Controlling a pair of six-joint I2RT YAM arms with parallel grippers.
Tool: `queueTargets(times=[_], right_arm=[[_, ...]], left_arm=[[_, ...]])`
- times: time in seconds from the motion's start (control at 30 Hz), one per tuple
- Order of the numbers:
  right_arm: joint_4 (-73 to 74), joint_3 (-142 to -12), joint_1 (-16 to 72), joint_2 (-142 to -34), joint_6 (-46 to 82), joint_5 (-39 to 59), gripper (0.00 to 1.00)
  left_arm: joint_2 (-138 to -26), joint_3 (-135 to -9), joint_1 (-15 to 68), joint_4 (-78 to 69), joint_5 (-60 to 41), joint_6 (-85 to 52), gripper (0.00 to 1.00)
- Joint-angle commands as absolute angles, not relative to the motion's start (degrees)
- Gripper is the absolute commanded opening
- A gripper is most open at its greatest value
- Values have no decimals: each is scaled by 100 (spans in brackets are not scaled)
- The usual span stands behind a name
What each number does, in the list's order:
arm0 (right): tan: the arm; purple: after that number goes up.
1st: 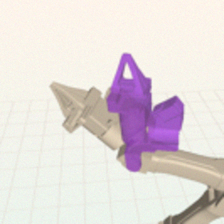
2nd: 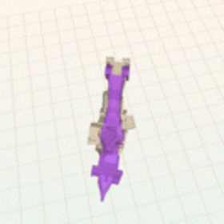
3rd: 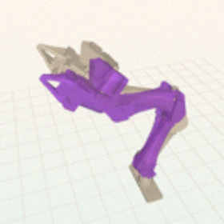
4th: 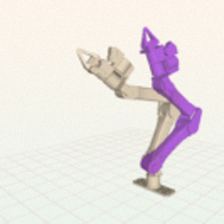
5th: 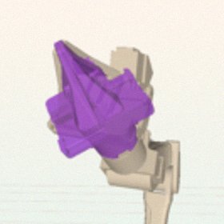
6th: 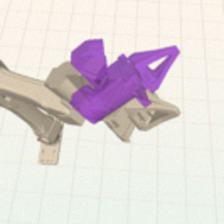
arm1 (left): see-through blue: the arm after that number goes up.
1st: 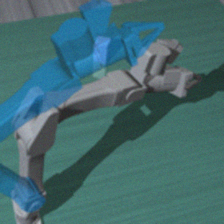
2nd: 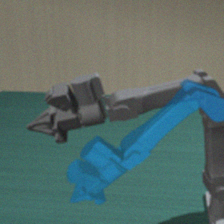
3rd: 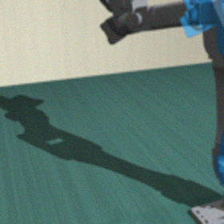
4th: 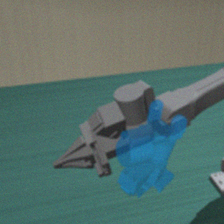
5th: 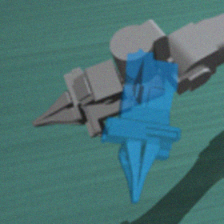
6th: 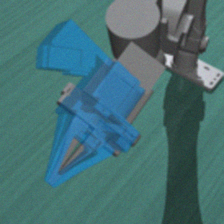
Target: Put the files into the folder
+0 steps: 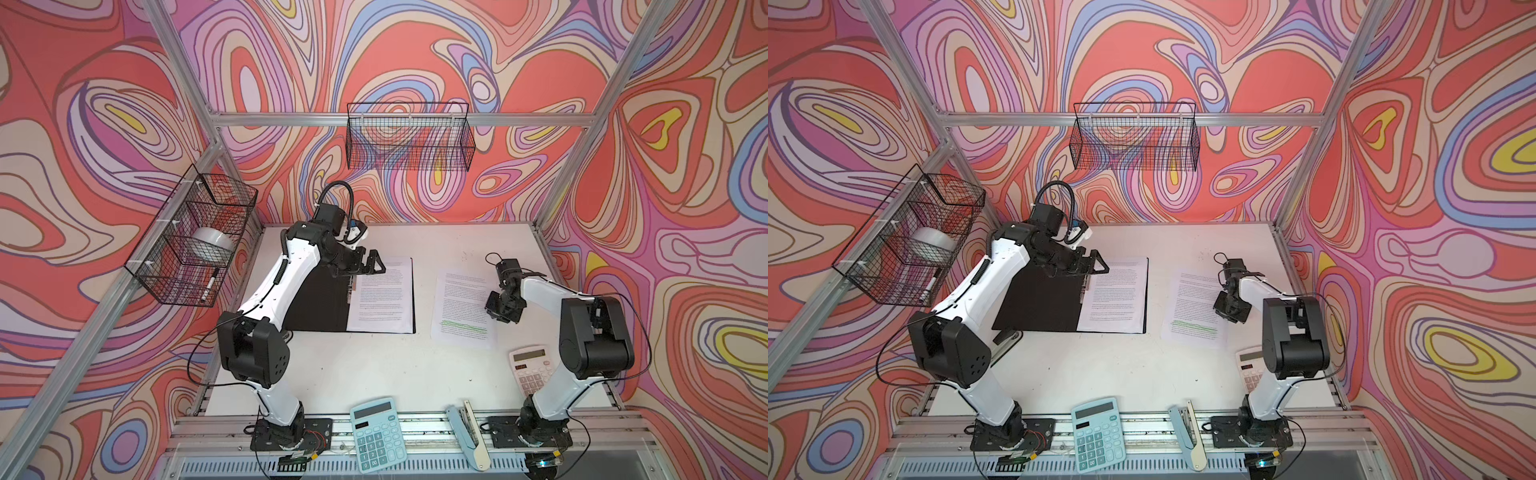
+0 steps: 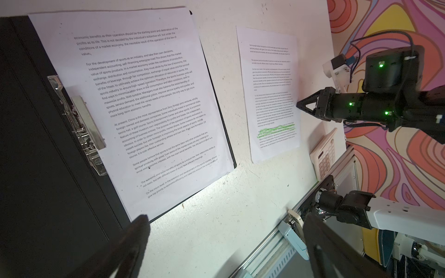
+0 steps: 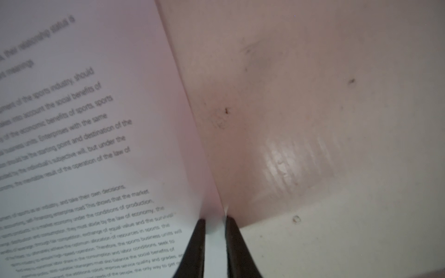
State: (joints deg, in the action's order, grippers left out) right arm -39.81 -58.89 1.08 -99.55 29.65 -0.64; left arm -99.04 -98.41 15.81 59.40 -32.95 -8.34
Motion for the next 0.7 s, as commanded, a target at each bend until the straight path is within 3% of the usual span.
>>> queueTargets(times=[0.0, 0.13, 0.67], right_arm=[[-3916, -5730, 79, -10119, 2911, -79, 10], [-3898, -5730, 77, -10116, 2875, -104, 0], [-4174, -6086, 72, -9553, 2753, 241, 0]], left_arm=[[-9955, -9805, 1608, 6056, -3262, -767, 100], [-9973, -9806, 1608, 6065, -3263, -765, 100], [-9974, -9916, 1608, 6082, -3207, -756, 100]])
